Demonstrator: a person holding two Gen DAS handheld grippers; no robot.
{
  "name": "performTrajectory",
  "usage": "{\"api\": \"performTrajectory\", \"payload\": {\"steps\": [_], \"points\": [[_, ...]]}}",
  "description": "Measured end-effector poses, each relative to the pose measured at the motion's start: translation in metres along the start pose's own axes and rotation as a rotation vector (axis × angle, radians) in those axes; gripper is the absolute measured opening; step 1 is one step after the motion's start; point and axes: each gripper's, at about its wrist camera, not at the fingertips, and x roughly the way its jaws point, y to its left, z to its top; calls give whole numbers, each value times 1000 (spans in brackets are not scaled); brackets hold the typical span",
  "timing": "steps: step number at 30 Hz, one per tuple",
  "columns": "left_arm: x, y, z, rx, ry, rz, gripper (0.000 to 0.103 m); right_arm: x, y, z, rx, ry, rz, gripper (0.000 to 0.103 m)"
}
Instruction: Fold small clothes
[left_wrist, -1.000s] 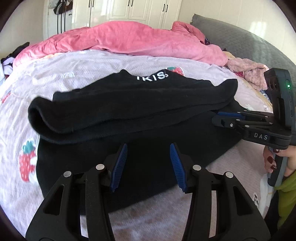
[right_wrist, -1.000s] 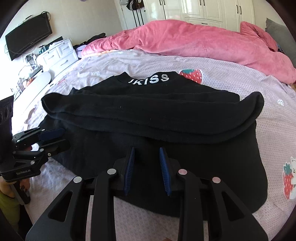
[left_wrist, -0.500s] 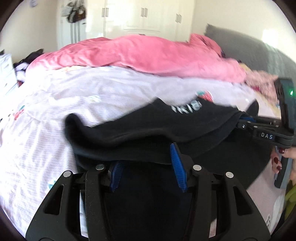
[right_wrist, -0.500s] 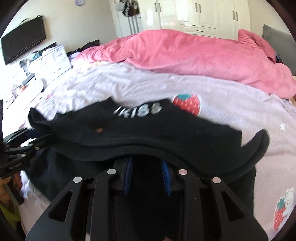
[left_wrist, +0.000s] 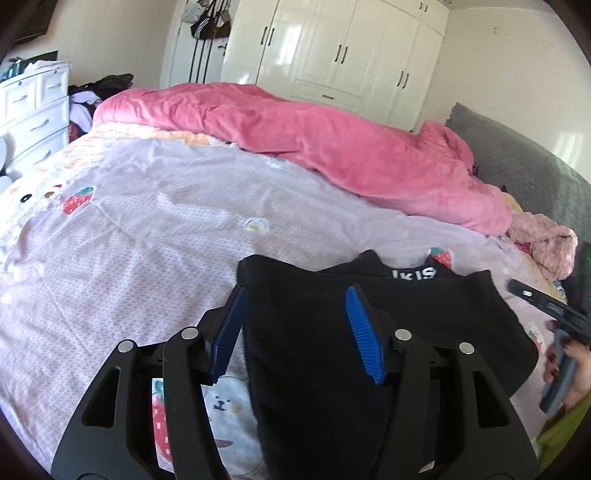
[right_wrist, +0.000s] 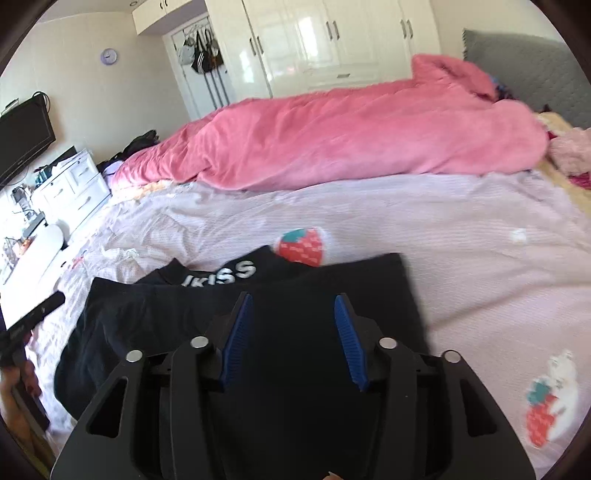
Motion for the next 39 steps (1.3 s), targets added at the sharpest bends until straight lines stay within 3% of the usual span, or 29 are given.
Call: {"api": "performTrajectory", "payload": {"steps": [5, 11, 14, 16, 17, 19, 20, 23, 30, 35, 39], "points": [[19, 9, -8, -20, 70, 38, 49, -6, -25, 0, -28, -13, -108, 54], [33, 3, -19, 13, 114, 31, 49, 25, -34, -5, -71, 75, -117, 56], [37, -2, -23, 39, 120, 40, 48, 36, -35, -8, -69, 94, -137, 73], [38, -2, -24, 44, 120, 46, 41, 41, -40, -9, -49, 96, -151, 75], [38, -2, -25, 44, 118, 48, 37, 43, -43, -10, -44, 104, -145, 73], [37, -2, -25, 41, 111, 50, 27, 48, -47, -13, -31, 117, -115, 46], [36, -2, -25, 40, 108, 52, 12, 50, -49, -14, -22, 119, -102, 24], [33, -3, -23, 34, 92, 29, 3, 46, -51, -12, -6, 95, -86, 10], [9, -4, -8, 53, -19, 18, 3, 16, -42, 7, -38, -54, -82, 9], [30, 2, -17, 42, 68, 57, 3, 44, -49, -3, -30, 44, -131, 10], [37, 4, -22, 39, 97, 72, 9, 53, -52, -10, -21, 74, -164, 18]]}}
